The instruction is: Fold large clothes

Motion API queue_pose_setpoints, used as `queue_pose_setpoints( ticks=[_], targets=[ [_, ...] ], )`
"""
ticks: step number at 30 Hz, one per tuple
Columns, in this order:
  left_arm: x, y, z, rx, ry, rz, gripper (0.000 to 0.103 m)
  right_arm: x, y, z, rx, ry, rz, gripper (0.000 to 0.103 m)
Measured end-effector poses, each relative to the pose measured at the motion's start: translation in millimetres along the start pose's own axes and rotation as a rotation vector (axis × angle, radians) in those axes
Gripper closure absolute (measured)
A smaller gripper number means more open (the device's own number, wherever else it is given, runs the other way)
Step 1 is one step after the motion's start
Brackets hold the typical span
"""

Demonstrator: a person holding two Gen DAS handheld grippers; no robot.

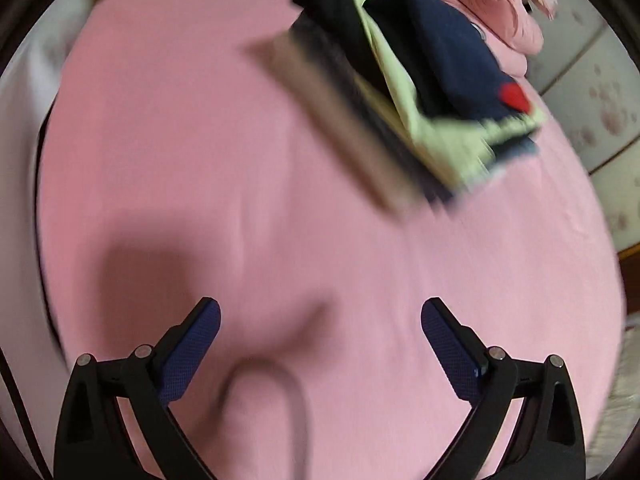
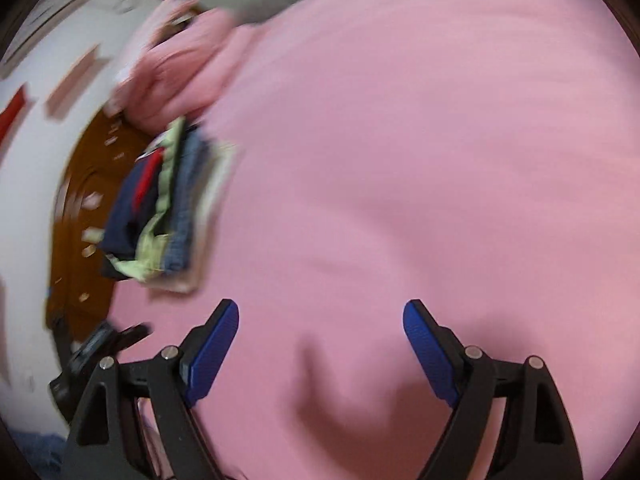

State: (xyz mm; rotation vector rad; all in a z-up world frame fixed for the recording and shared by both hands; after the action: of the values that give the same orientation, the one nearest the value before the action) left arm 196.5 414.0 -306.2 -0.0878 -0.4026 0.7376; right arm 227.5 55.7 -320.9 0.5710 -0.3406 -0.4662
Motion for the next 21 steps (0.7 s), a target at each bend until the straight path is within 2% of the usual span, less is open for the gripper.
queue_pose_setpoints(
  ticks=[3, 6, 10, 12, 13, 15, 17, 18, 21],
  targets=[
    [-64.1, -19.3, 34.9, 0.011, 0.044, -0.059, 0.004, -10.3, -71.8, 79.0, -0.161, -0.015, 0.006, 0.013],
    [-124.6, -39.2, 63.9, 0.113, 0.100, -0.177, 0.004, -23.5, -123.4, 149.3, -0.275, -0.002, 0.096, 0.005],
    [-197.0, -73.4, 101.3, 0.085, 0.158, -0.328, 0.004, -51.4, -170.7, 227.6, -0.394, 0.015, 0.222, 0.004],
    [-232.7, -96.5, 122.0, 0.065, 0.183, -0.443, 0.005, -70.9, -188.8, 257.2, -0.461, 0.044, 0.255, 0.004],
    [-249.0, -107.2, 132.8, 0.081, 0.183, -0.519, 0.005, -82.1, -197.0, 269.6, -0.485, 0.061, 0.255, 0.004],
    [-273.0, -117.7, 153.3, 0.108, 0.169, -0.636, 0.005, -103.1, -210.9, 290.0, -0.504, 0.091, 0.231, 0.004],
    [-301.8, -128.5, 173.0, 0.187, 0.162, -0.765, 0.005, -125.8, -219.4, 304.4, -0.496, 0.139, 0.178, 0.004],
    [-311.2, -131.9, 178.4, 0.205, 0.165, -0.795, 0.005, -133.5, -220.2, 308.9, -0.483, 0.154, 0.157, 0.004],
    [-348.6, -145.0, 199.0, 0.158, 0.197, -0.867, 0.005, -148.9, -215.3, 321.6, -0.441, 0.161, 0.118, 0.004]
  ],
)
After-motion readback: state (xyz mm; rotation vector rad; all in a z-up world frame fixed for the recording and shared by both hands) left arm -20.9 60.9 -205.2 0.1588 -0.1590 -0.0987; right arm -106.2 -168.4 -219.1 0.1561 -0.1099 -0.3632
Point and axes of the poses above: each gripper's, at about its wrist camera, not at the fingertips, and z roughly against the way its jaws point, y to its left, x to its top, the point moved 10 cm from there along -z, roughly the way its jaws point, and after that the axes turned 8 degrees about -z, right-handed, at the moved point
